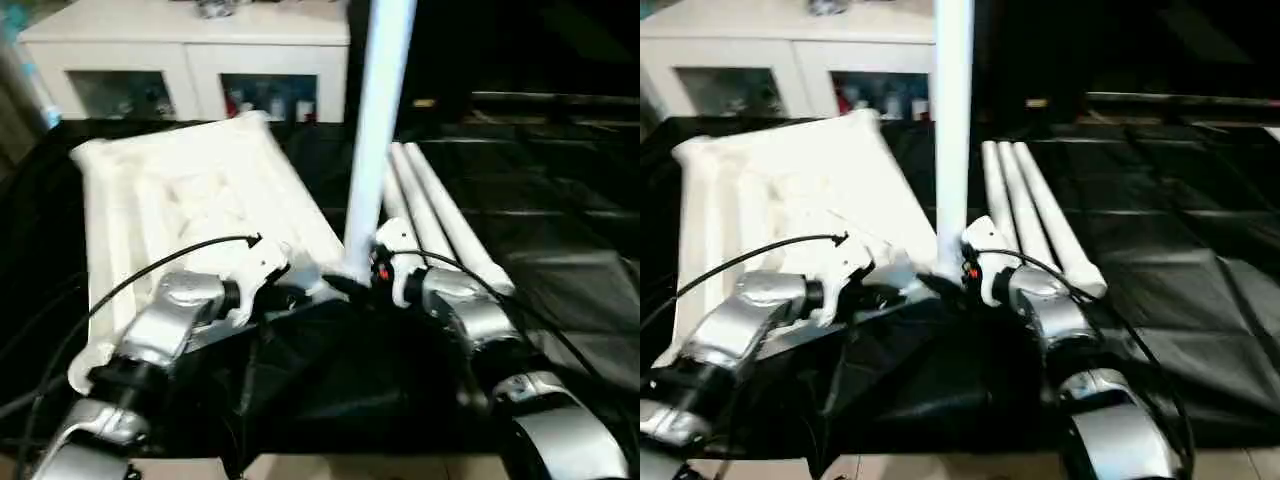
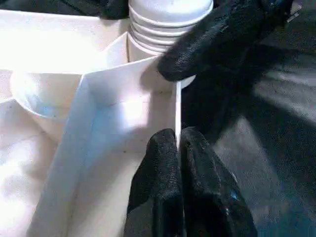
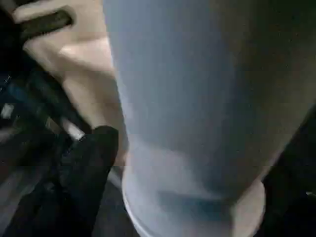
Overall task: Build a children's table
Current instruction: Rotate leg to tighten
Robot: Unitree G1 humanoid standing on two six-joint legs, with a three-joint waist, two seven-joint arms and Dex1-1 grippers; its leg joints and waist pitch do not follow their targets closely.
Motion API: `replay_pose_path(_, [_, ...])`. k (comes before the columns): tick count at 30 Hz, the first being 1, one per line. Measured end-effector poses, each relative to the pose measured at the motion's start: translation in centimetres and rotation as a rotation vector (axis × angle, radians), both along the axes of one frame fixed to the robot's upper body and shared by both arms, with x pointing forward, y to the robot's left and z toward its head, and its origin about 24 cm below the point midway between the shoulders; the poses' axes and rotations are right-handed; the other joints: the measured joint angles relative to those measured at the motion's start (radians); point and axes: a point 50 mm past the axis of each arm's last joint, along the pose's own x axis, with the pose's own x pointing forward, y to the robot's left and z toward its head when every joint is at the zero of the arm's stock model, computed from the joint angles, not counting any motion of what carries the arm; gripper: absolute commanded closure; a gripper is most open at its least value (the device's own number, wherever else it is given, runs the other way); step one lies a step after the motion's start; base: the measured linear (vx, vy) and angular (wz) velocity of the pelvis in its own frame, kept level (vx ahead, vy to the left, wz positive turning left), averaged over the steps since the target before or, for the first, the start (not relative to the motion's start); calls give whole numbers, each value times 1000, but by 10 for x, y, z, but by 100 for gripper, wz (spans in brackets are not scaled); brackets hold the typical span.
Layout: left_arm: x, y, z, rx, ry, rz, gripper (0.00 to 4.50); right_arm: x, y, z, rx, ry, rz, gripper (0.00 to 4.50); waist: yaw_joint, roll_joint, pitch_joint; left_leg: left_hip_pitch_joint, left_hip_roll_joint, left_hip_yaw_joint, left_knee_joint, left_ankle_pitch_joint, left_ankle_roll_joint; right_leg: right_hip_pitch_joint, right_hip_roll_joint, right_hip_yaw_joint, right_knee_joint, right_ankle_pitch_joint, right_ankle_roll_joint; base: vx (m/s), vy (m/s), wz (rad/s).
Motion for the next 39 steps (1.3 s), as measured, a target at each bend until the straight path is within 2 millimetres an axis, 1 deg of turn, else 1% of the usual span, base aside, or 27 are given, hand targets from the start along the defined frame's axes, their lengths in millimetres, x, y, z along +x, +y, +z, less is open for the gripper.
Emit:
replay_pose_path(2, [-1,2,0,-3,7,-10,450,-1,-1,1,-1,3,34,85,3,0,0,0,0,0,0,-1,0,0,0,0,0,-1,0,0,0,0])
replay_pose_path(3, [-1,3,0,-3,11,-14,450,-2,-2,1,-4,5,47,85,5,0,0,0,0,0,0,-1,0,0,0,0,0,-1,0,0,0,0])
replay_pose_path(5, [-3,6,0,-4,22,-23,450,-5,-4,1,-6,6,69,103,7,0,0,0,0,0,1,-1,0,0,0,0,0,-1,0,0,0,0])
replay_pose_path(6, [-3,7,0,-3,25,-28,450,-5,-4,1,-5,9,76,114,7,0,0,0,0,0,1,-1,0,0,0,1,0,-1,0,0,0,0])
replay_pose_path(7, [-4,8,0,-2,28,-33,450,-6,-4,1,-1,14,85,114,6,0,0,0,0,1,1,-1,0,0,0,1,0,-1,0,0,0,0])
replay_pose_path(8, [-5,10,0,-1,34,-41,450,-7,-4,1,7,20,95,139,5,0,0,1,0,1,1,-1,0,0,0,1,1,-1,0,0,0,0])
replay_pose_path(10, [-7,11,0,-3,40,-49,450,-8,-4,0,19,29,104,145,5,-1,0,1,0,1,1,-1,-1,0,0,1,1,-1,0,0,0,0])
replay_pose_path(13, [-8,13,0,-3,45,-55,450,-9,-3,0,25,41,115,169,5,-1,0,1,0,1,1,-1,-1,0,0,1,1,-1,0,0,0,0])
replay_pose_path(17, [-8,11,0,-7,46,-52,450,-11,0,-1,43,48,109,174,7,-1,0,1,0,1,1,-1,-1,0,0,1,1,-1,0,0,0,0])
replay_pose_path(19, [-6,9,-1,-11,38,-33,450,-9,2,-3,52,47,63,176,4,-1,0,1,0,1,1,-1,-1,0,0,2,2,-1,0,0,0,0])
replay_pose_path(21, [-1,4,-2,-9,23,16,450,-5,5,-7,55,42,-37,176,1,-2,0,4,0,1,2,-1,-1,2,0,3,3,-1,1,0,0,0])
replay_pose_path(22, [4,-1,-4,-14,16,66,450,-1,9,-9,60,40,-126,177,-1,-2,0,7,-1,1,3,-1,-1,3,0,4,3,-1,1,0,0,0])
replay_pose_path(24, [12,-14,-4,-12,-3,142,450,9,14,-9,55,35,-293,177,-8,-2,0,7,-1,1,4,-1,-1,3,-1,4,4,-4,6,0,0,0])
replay_pose_path(27, [21,-35,-5,-14,-11,230,450,18,19,-9,56,43,-494,177,-10,-1,0,7,-3,1,5,-1,-1,4,-3,4,4,-4,6,0,0,0])
replay_pose_path(30, [22,-44,-7,-18,-12,259,450,19,21,-10,35,33,-559,177,-8,1,-2,7,-4,1,5,-1,-1,6,-4,4,3,-5,7,0,0,0])
replay_pose_path(32, [22,-46,-7,-20,-13,264,450,20,21,-10,24,24,-564,107,-7,4,-4,7,-4,2,5,-1,-1,6,-4,4,1,-5,7,0,0,0])
replay_pose_path(34, [22,-47,-7,-20,-13,266,450,19,22,-10,26,24,-562,108,-7,6,-5,6,-4,2,5,-1,0,7,-4,4,1,-5,7,0,0,0])
replay_pose_path(36, [22,-47,-7,-19,-14,266,450,19,23,-11,37,23,-554,71,-8,6,-6,6,-4,2,5,-1,0,7,-4,4,0,-5,7,0,0,0])
replay_pose_path(39, [21,-46,-7,-17,-17,266,450,18,23,-10,45,21,-536,63,-9,6,-6,6,-4,2,5,-1,0,6,-4,4,0,-5,7,0,0,0])
